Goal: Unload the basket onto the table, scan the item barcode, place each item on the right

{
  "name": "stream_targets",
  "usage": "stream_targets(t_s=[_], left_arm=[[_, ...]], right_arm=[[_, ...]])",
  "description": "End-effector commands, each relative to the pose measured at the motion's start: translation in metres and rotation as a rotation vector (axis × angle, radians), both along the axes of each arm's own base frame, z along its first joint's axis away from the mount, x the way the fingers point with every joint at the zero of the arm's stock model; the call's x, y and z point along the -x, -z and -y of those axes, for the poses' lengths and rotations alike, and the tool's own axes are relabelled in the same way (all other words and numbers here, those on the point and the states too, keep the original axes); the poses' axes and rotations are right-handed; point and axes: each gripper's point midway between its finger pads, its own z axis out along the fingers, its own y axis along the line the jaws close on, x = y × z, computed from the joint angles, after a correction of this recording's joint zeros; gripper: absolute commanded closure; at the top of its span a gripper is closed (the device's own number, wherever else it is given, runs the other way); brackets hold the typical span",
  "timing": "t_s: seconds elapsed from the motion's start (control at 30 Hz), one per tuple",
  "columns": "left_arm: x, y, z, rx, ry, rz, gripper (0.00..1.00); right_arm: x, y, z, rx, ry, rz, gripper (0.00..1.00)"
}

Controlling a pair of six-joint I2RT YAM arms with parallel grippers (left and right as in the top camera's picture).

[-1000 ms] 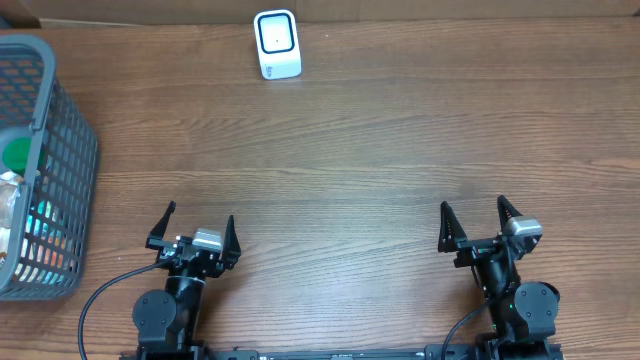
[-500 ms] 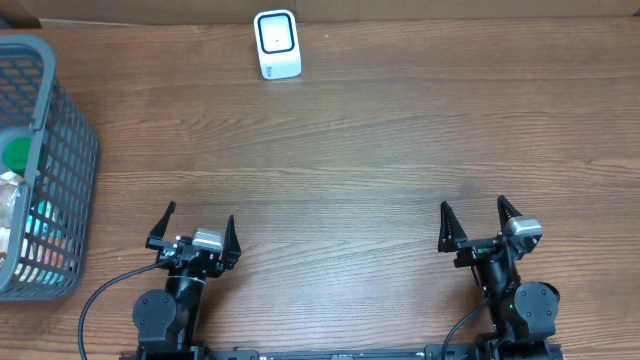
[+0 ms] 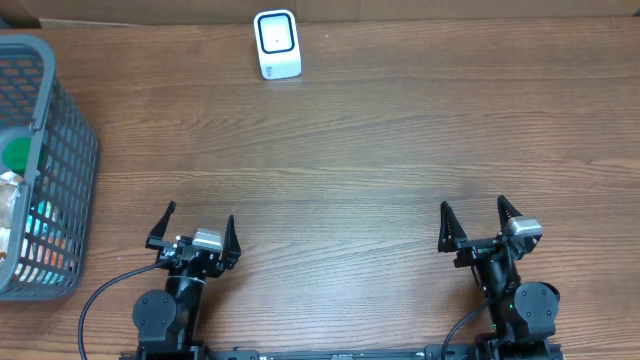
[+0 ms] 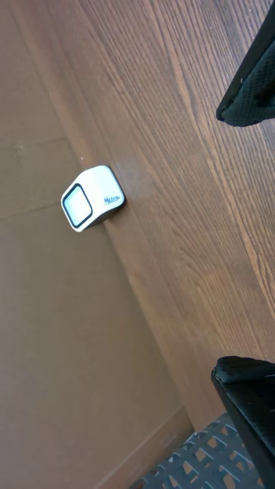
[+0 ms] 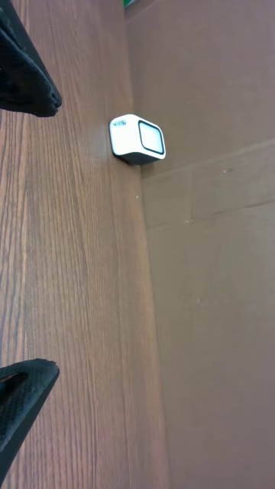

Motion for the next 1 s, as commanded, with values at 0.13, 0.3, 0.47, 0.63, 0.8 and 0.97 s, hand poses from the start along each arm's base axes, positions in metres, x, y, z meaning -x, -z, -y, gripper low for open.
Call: stream_targets(t_s=[0.13, 0.3, 0.47, 0.63, 0.8, 0.97], left_arm=[[0.0001, 0.0005, -0.0012, -0.027, -0.006, 0.008, 0.01], [0.0001, 0.0005, -0.0012, -0.027, -0.006, 0.008, 0.01], [0.0001, 0.0005, -0.0012, -0.027, -0.006, 0.008, 0.01], [0.0001, 0.0005, -0.0012, -0.027, -0.006, 0.008, 0.0], [0.0001, 0.0005, -0.001, -0.026, -0.005, 0.008, 0.01], [-0.0002, 0.0006, -0.0043, -0.027, -0.024, 0.007, 0.0]], right_arm=[[0.0, 0.0017, 0.0002, -0.002, 0.004, 0.004, 0.0], [0.0, 0.0017, 0.0002, -0.002, 0.004, 0.004, 0.0], [0.0, 0.0017, 0.0002, -0.002, 0.004, 0.004, 0.0], [0.0, 0.0017, 0.0002, -0.002, 0.004, 0.004, 0.0], [0.0, 0.0017, 0.0002, -0.002, 0.004, 0.004, 0.0], [0.0, 0.0017, 0.0002, -0.002, 0.004, 0.004, 0.0]])
